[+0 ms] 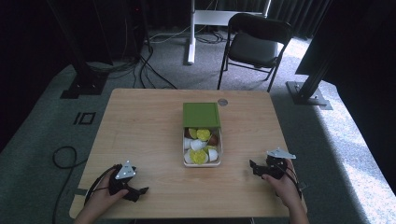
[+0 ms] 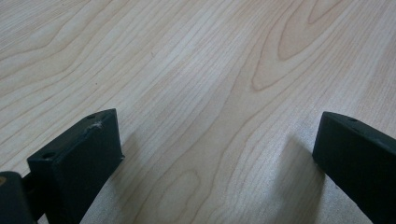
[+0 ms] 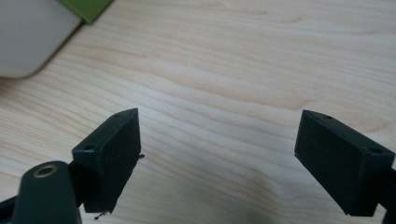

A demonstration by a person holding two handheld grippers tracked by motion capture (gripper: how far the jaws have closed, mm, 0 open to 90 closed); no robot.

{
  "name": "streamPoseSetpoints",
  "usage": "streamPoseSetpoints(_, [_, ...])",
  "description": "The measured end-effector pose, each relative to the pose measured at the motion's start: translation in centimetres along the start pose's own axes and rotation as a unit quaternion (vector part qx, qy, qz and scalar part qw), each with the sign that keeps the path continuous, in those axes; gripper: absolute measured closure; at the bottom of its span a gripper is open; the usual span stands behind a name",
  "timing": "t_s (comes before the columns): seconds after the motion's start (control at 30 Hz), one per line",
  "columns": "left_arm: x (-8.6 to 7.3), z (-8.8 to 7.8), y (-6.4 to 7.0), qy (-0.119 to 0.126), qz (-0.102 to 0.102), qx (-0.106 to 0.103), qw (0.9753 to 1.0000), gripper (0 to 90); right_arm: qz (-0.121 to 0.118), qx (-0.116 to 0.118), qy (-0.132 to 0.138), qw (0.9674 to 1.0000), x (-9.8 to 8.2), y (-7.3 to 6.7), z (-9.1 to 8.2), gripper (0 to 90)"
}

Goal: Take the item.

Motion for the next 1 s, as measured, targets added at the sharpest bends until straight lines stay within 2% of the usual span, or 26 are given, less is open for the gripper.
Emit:
streamPoseSetpoints(0.33, [0.0,0.0,0.0,0.000,0.001,0.000,1.0000,2.2,-0.013,0.007,0.024,0.9996,1.8,-1.0,-1.2,14.3])
streamPoseSetpoints(0.53, [0.0,0.0,0.0,0.000,0.000,0.000,1.0000,2.2,-0.020,0.021,0.048,0.9984,3.7,-1.9,-2.3,14.3])
streamPoseSetpoints(0.7, [0.0,0.0,0.0,0.000,0.000,0.000,1.0000,2.2,-0.032,0.033,0.067,0.9967,5.3,-2.9,-3.2,14.3])
streamPoseSetpoints(1.0, [0.0,0.0,0.0,0.000,-0.001,0.000,1.0000,2.2,-0.057,0.066,0.098,0.9913,8.0,-5.3,-4.3,14.3])
Point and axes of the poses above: each handheld gripper's, and its own axes: z roughly forward along the jaws, x roughly out of its top, y roughly to its right, the point moved 1 cm from there along z, roughly forward along the jaws, and after that the axes turned 4 degrees about -z, right-handed, at the moved point
